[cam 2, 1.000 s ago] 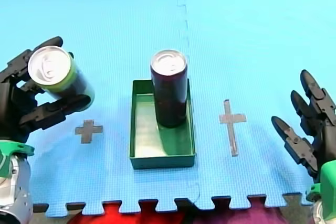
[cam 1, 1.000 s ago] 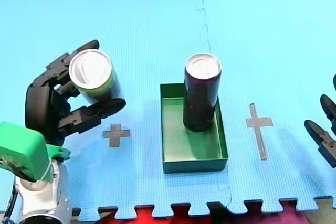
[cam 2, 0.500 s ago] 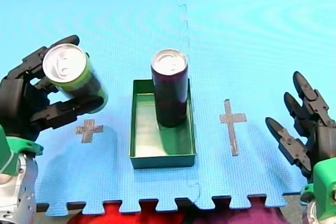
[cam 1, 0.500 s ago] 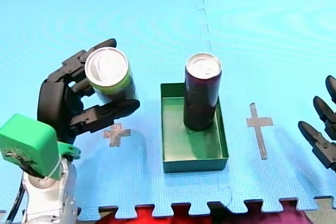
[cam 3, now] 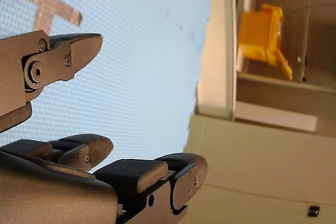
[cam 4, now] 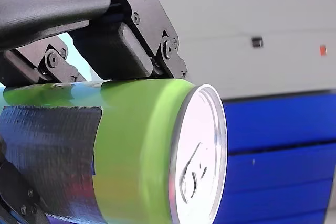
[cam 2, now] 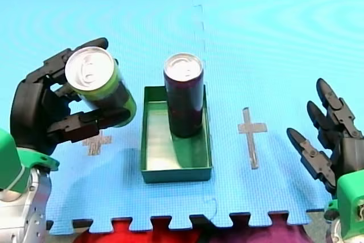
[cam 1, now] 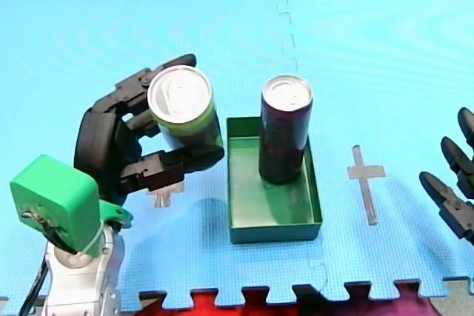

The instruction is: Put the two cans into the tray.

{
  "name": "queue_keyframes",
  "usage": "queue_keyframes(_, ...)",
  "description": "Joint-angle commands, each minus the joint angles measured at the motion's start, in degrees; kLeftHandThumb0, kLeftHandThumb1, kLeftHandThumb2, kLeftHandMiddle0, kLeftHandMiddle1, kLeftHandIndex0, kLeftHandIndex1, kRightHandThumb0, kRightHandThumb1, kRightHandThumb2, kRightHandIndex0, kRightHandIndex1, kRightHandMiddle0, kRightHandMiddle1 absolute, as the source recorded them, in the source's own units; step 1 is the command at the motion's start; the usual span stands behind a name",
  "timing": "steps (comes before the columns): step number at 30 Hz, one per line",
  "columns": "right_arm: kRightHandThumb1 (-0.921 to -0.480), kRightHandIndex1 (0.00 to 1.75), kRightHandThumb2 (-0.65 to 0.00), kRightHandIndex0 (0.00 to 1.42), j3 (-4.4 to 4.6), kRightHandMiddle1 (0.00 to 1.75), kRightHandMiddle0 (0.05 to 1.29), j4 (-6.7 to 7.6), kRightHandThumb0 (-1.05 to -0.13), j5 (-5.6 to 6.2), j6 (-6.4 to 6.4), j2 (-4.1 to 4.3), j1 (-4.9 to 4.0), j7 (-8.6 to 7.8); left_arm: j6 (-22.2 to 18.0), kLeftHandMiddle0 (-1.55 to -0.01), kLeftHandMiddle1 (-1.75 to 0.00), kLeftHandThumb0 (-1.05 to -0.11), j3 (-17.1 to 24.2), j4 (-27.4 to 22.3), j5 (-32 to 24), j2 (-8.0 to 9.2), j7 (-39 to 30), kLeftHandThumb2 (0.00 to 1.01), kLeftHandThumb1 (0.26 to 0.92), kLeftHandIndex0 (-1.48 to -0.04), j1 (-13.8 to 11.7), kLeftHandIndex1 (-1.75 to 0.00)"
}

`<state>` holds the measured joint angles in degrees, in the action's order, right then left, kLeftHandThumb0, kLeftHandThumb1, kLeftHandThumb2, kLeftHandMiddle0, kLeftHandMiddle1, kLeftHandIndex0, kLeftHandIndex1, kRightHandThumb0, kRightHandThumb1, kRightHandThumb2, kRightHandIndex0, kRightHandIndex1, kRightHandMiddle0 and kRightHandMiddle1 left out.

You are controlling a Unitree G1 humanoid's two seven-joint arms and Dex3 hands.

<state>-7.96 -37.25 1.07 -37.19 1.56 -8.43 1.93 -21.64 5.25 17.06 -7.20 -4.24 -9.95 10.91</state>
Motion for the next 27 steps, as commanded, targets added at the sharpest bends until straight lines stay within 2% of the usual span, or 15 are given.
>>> queue_keyframes(1, -0.92, 0.0, -0.003, 0.5, -0.12, 0.01, 0.43, 0.28, -1.048, -0.18, 0.56, -0.2, 0.15, 1.01, 2.95, -1.39, -0.01, -0.365, -2.35, -7.29, -1.36, -0.57, -0.6, 0.0, 0.731, -1.28, -1.19, 0.0)
queue_keyframes(9, -0.92, 0.0, -0.005, 0.5, 0.31, 0.01, 0.43, 0.3, -1.048, -0.6, 1.01, -0.86, 0.12, 1.85, 9.65, -1.39, -0.01, -0.364, -3.33, -13.66, -2.22, 0.41, -1.52, 0.0, 0.727, -1.28, -0.91, 0.0)
queue_keyframes(16, -0.919, 0.0, -0.003, 0.5, 0.6, 0.01, 0.44, -0.49, -1.048, -0.82, 1.0, -1.24, -0.24, 2.42, 12.6, -1.4, 0.0, -0.365, -4.43, -16.46, -2.31, 0.79, -1.43, 0.0, 0.726, -1.28, -0.01, 0.0)
queue_keyframes(23, -0.917, 0.0, -0.002, 0.51, 0.8, 0.01, 0.45, -0.41, -1.048, -0.81, 0.78, -1.52, -0.11, 2.55, 15.29, -1.4, 0.0, -0.369, -7.03, -17.29, -2.02, 0.1, -1.25, 0.0, 0.726, -1.28, -0.02, 0.0)
queue_keyframes(27, -0.916, 0.01, -0.001, 0.51, 0.78, 0.01, 0.45, -0.27, -1.048, -0.7, 0.67, -1.63, -0.02, 2.57, 15.82, -1.39, 0.0, -0.371, -7.65, -16.04, -0.46, 0.35, -0.25, 0.0, 0.728, -1.28, -0.07, 0.0)
